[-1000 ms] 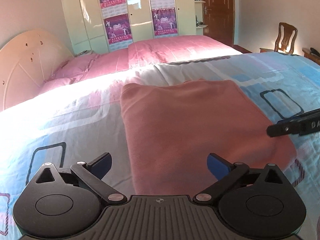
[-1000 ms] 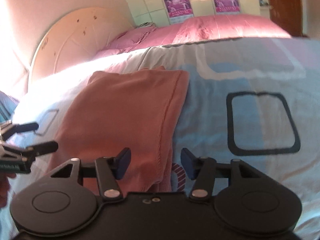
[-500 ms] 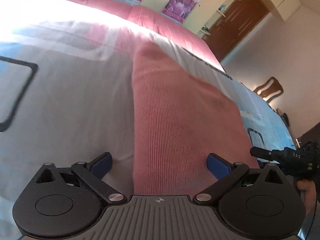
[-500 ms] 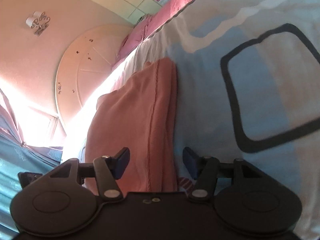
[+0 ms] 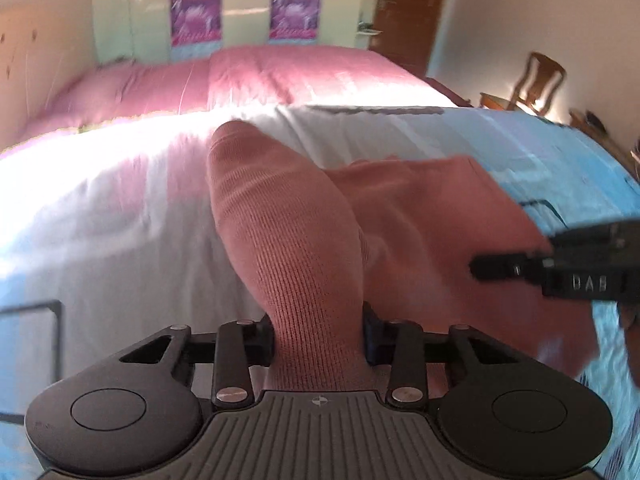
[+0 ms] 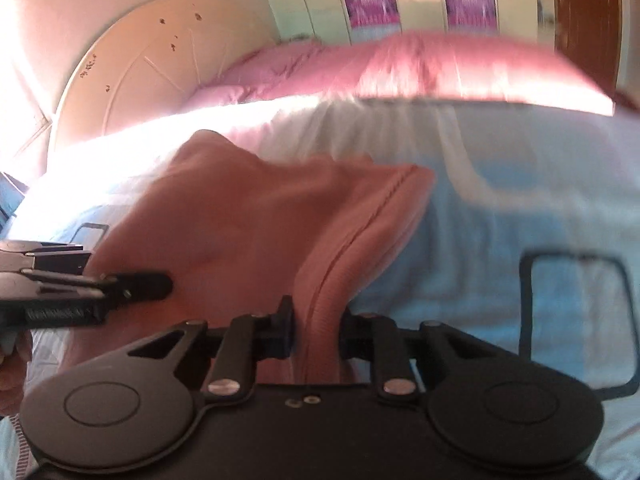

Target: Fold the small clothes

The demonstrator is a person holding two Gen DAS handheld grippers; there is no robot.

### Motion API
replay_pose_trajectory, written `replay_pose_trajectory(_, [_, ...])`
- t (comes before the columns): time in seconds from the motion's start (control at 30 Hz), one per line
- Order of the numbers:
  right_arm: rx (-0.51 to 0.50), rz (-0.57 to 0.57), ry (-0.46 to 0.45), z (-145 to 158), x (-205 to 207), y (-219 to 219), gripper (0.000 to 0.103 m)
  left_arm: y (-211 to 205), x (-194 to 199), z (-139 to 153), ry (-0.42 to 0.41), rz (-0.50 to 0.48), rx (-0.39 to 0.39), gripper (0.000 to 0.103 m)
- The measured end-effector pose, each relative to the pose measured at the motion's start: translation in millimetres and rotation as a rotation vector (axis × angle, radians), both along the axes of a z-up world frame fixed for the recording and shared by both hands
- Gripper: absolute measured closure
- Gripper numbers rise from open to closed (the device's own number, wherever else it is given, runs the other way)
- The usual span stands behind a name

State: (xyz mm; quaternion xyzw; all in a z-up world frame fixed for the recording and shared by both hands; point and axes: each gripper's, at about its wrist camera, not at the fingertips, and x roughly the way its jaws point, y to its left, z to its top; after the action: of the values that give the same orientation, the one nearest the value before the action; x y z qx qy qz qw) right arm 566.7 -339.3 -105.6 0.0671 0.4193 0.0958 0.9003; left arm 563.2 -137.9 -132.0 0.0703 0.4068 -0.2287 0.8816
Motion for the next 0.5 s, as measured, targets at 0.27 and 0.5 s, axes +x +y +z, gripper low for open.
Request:
replay_pose_trajectory(0.27, [-0.082,0.126,-0.117,42.4,-14.2,125.8,0.085,120.1,-27.2,44.0,-0.097,0.063,0.052,0.065])
replay_pose_trajectory(0.5, [0.012,0.223,-0.078,19.3,-11.2,234.6,0.085,237.3,-38.6,31.4,-0.061,0.151,0.128,0.054])
